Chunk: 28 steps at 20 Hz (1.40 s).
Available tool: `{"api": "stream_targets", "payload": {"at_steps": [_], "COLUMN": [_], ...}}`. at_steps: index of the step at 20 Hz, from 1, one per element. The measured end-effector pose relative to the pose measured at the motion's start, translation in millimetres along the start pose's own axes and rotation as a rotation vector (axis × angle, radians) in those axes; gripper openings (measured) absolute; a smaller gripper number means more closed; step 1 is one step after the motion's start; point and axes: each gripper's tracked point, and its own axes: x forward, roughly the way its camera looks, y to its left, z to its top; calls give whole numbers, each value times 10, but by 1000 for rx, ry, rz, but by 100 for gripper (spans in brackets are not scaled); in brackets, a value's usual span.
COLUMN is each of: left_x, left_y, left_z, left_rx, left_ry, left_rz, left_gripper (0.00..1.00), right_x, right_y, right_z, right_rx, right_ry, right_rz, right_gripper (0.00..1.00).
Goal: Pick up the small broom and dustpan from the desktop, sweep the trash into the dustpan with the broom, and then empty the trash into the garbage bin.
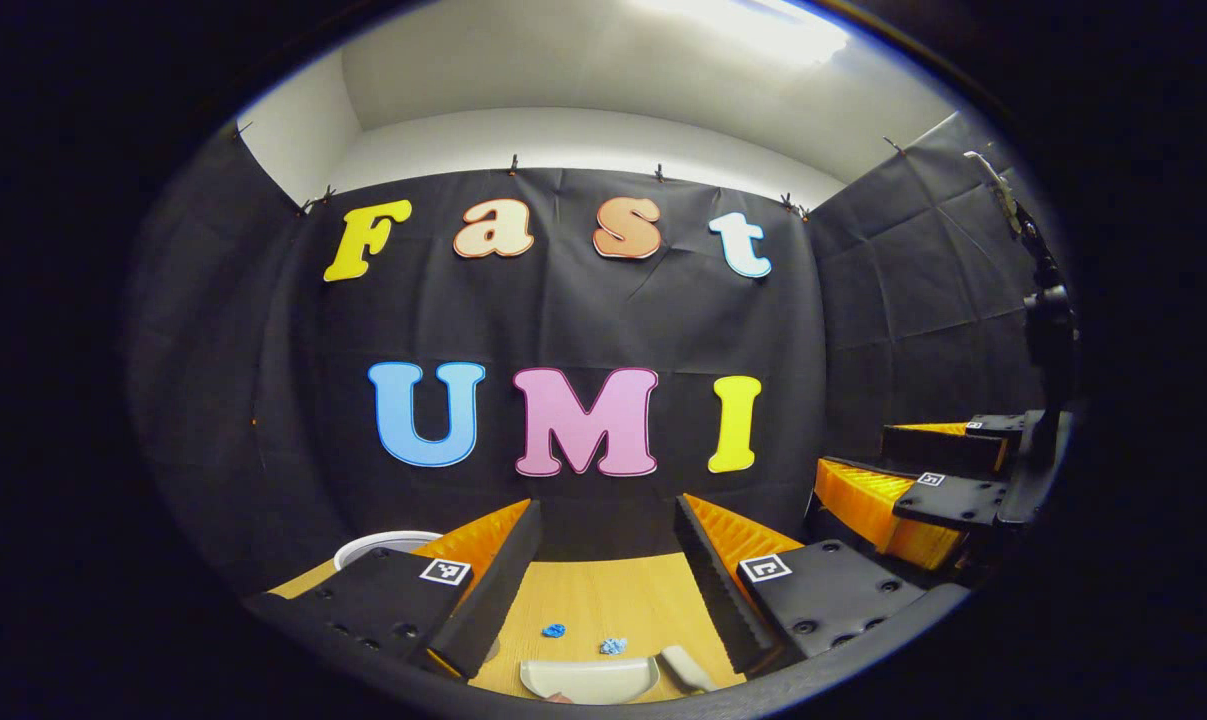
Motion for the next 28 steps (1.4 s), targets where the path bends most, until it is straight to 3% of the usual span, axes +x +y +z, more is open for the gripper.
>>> {"api": "stream_targets", "payload": {"at_steps": [3,11,28], "left_x": [-36,-96,-175], "left_y": [93,15,85], "left_z": [79,169,105], "left_rx": [-2,38,39], "left_ry": [-31,-62,-27], "left_rz": [33,21,27], "left_gripper": [80,80,81], "right_x": [-40,-109,-189], "right_y": [-25,-82,-83], "right_z": [54,75,22], "right_rx": [-1,22,28], "right_ry": [-21,-28,-12], "right_rz": [-24,-54,-70], "right_gripper": [97,98,98]}}
